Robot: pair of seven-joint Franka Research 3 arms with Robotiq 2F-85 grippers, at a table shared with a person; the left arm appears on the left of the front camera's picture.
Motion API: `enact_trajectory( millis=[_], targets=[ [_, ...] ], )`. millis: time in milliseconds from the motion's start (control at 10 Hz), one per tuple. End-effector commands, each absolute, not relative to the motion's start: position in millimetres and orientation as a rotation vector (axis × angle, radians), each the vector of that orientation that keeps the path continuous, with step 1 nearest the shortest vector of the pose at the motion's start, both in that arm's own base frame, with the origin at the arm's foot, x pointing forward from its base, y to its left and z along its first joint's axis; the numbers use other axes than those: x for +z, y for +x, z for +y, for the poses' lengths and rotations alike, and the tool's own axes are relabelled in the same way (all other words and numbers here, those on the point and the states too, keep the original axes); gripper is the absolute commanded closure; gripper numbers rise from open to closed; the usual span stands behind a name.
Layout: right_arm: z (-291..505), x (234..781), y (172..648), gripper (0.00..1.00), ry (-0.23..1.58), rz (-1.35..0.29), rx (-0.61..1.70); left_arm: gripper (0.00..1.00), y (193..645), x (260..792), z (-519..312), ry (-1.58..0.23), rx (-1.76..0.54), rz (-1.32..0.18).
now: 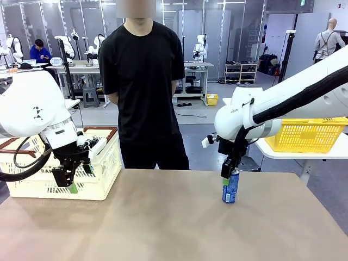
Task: Place the drinks into the Shopping basket.
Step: Pick up one drink and place it into the Shopping basket.
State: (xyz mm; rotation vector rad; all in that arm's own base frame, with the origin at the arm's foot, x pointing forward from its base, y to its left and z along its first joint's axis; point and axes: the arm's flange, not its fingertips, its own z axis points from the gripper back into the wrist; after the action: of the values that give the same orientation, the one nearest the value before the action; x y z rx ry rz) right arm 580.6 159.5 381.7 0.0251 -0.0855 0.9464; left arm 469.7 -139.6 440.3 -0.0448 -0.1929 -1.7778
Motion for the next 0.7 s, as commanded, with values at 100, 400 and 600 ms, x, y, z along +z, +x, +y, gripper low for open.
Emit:
enact_trajectory(
  millis=[100,400,600],
  targets=[
    [212.1,402.3,540.5,0.32,-0.042,-0.11,0.949,0.0,467.9,440.9,-138.2,-0.043,-1.781,-0.174],
    [284.0,394.5,517.9,0.32,-0.058,-0.131,1.062,0.0,467.9,440.9,-138.2,-0.043,-1.781,-0.174],
    [292.0,387.8,526.2,0.32,-0.091,-0.162,1.018,0.0,467.9,440.9,-138.2,-0.043,-1.781,-0.174]
  ],
)
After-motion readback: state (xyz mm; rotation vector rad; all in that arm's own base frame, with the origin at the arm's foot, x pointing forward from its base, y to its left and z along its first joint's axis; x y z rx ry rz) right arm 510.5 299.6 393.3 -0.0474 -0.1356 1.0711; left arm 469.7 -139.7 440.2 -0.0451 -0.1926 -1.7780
